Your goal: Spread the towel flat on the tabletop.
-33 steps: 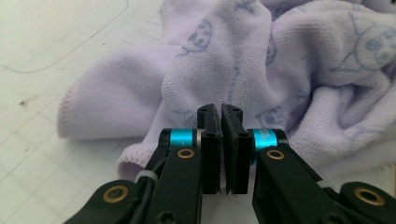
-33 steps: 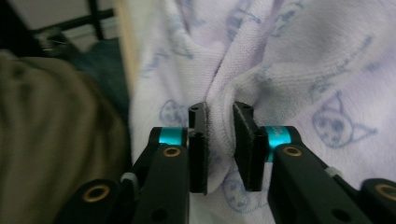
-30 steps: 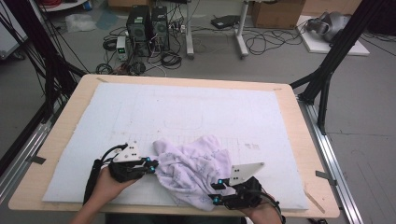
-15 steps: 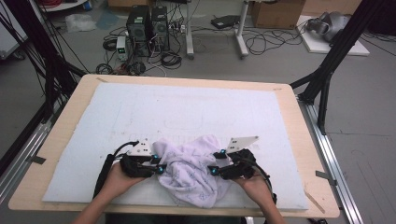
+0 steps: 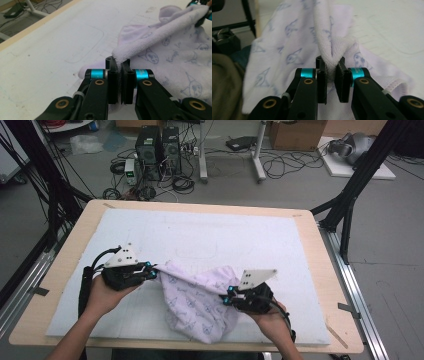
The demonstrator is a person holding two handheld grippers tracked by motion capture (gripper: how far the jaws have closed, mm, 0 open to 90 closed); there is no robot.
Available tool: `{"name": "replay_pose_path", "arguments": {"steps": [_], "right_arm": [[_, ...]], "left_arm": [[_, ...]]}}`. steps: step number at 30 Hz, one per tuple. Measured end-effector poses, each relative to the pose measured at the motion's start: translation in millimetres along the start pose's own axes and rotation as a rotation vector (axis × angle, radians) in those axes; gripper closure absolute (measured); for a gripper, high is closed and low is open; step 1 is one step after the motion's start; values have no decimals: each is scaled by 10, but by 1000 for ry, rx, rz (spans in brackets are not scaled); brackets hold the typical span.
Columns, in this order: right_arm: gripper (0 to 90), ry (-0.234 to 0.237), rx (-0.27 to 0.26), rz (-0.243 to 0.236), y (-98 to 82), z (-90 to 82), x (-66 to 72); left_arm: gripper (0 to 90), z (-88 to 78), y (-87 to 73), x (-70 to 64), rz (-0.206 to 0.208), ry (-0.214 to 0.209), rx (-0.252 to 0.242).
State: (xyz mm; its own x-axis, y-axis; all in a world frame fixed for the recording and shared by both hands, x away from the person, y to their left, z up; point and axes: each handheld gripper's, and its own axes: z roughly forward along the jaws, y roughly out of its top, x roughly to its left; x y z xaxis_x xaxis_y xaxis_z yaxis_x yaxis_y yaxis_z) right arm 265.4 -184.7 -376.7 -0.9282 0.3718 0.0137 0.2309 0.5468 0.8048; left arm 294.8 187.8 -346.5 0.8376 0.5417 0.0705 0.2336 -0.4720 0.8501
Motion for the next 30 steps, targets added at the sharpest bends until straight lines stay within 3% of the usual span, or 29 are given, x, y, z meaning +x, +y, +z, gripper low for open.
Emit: {"name": "replay_pose_path", "arguments": {"steps": [1, 3, 5, 6, 9, 11, 13, 18, 20, 22, 23, 24, 25, 27, 30], "right_arm": [[820, 0, 0, 0, 0, 0, 0], [823, 17, 34, -22, -101, 99, 212], [823, 32, 44, -18, -158, 138, 269], [821, 62, 80, -14, -272, 220, 352], [760, 90, 99, -4, -337, 253, 374], [654, 134, 80, 28, -325, 203, 347], [520, 132, 10, 30, -219, 34, 288], [486, 76, -57, 6, -62, -158, 121], [491, 41, -105, 20, -11, -195, -71], [500, 21, -99, 38, -12, -140, -199], [500, 21, -99, 38, -12, -140, -199], [504, -7, -72, 51, -40, -43, -307], [504, -7, -72, 51, -40, -43, -307], [519, -40, 3, 64, -113, 111, -438], [520, -40, 34, 91, -198, 193, -510]], "left_arm": [[860, -11, -24, -12, 3, -4, 11], [858, 15, -150, -60, 2, -24, 54], [857, 70, -340, -104, -1, -52, 108], [849, 137, -543, -142, -31, -98, 142], [780, 170, -688, -158, -39, -118, 164], [651, 135, -753, -143, -58, -111, 165], [543, 75, -743, -120, -67, -101, 142], [488, -63, -593, -24, -79, -88, 78], [487, -51, -529, 1, -77, -88, 63], [500, 3, -470, 25, -72, -90, 57], [500, 37, -444, 40, -75, -95, 55], [502, 68, -421, 58, -74, -98, 53], [502, 88, -401, 78, -79, -106, 46], [500, 60, -348, 119, -93, -111, 3], [496, 9, -332, 126, -99, -117, -18]]}}
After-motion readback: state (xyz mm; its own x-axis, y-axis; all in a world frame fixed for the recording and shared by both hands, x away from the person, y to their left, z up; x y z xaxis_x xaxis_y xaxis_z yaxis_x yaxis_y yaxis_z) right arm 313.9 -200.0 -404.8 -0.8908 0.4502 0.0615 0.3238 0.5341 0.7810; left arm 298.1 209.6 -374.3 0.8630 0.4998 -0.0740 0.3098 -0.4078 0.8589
